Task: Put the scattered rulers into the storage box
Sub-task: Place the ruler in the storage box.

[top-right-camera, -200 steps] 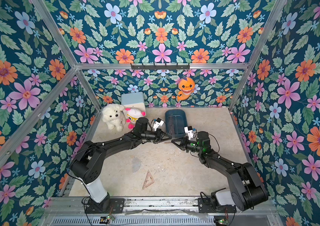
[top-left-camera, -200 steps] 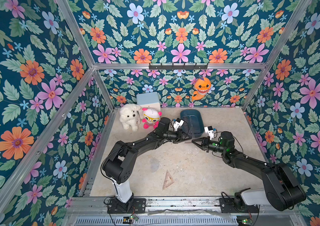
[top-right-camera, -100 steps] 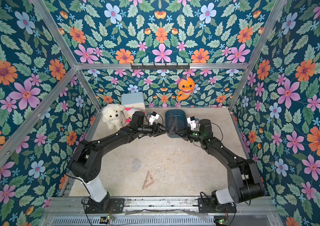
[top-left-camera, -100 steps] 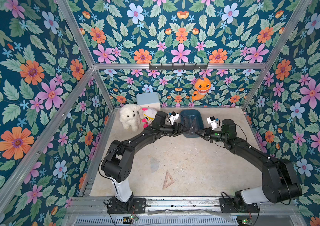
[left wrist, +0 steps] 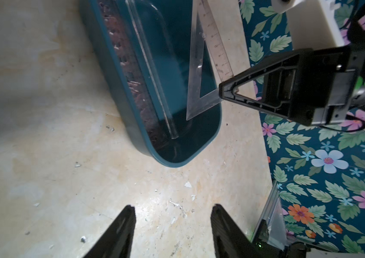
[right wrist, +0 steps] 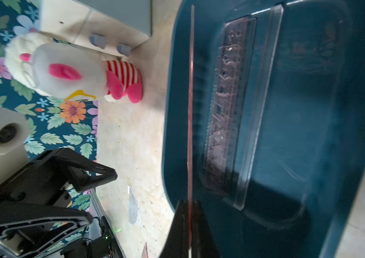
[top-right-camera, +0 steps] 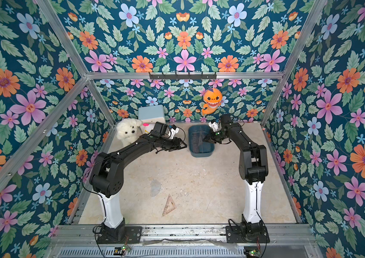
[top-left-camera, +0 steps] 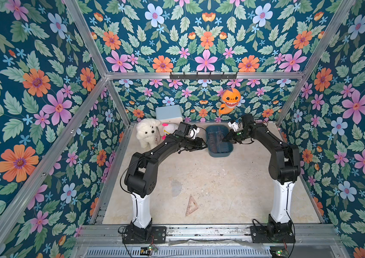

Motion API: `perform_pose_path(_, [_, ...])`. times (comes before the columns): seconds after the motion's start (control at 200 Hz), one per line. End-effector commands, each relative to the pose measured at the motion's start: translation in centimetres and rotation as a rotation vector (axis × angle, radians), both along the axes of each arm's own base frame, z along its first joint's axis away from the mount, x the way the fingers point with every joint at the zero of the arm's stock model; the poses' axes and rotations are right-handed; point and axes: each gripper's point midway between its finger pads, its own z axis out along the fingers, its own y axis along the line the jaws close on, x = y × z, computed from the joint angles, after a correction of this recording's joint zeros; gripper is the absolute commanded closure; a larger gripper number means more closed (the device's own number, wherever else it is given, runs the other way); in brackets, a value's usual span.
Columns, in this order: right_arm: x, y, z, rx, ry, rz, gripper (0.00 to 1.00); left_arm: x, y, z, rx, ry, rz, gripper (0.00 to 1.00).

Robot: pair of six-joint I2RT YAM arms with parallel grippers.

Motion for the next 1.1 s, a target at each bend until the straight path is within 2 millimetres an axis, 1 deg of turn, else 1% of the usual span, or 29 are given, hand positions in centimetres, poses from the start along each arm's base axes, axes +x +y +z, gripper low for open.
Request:
perform_pose_path(0.0, [-0.6,0.4,-1.6,-0.048,0.048,0.061,1.0,0.5,0.7,-0.8,0.034,-0.006,0.002,0.42])
perform_pose_path(0.07, [-0.4,1.4,-2.5,-0.052,0.062,0.09,1.0,0.7,1.0,-1.3,0.039,0.004,0.01,0.42])
perform_pose_path(0.135, [-0.5,2.1,-3.5,-0.057,0.086,0.109,1.0,0.9,1.2,-1.6,0.041,0.009,0.016,0.42])
perform_pose_path(0.225, [-0.5,2.8,-4.3,-0.051,0.1,0.125,1.0,1.1,1.6,-1.8,0.042,0.011,0.023,0.42])
perform_pose_path(0.45, [0.0,3.3,-6.1,-0.069,0.128,0.129,1.0,1.3,1.9,-2.4,0.041,0.026,0.028,0.43])
perform_pose_path(0.64, [0.5,3.3,-6.8,-0.095,0.141,0.13,0.89,1.5,2.2,-2.5,0.037,0.03,0.033,0.43])
perform_pose_path(0.78, [0.8,3.1,-6.5,-0.119,0.134,0.129,0.78,1.6,2.5,-2.6,0.034,0.034,0.037,0.43])
perform_pose_path(0.845, [1.0,2.8,-6.0,-0.135,0.123,0.124,0.72,1.7,2.6,-2.4,0.031,0.032,0.041,0.43])
perform_pose_path(0.985, [1.5,2.6,-3.7,-0.145,0.077,0.113,0.62,1.7,2.8,-1.8,0.022,0.025,0.049,0.43])
perform_pose_path(1.095, [1.5,2.4,-1.3,-0.152,0.041,0.108,0.61,1.5,3.0,-1.2,0.022,0.019,0.062,0.43])
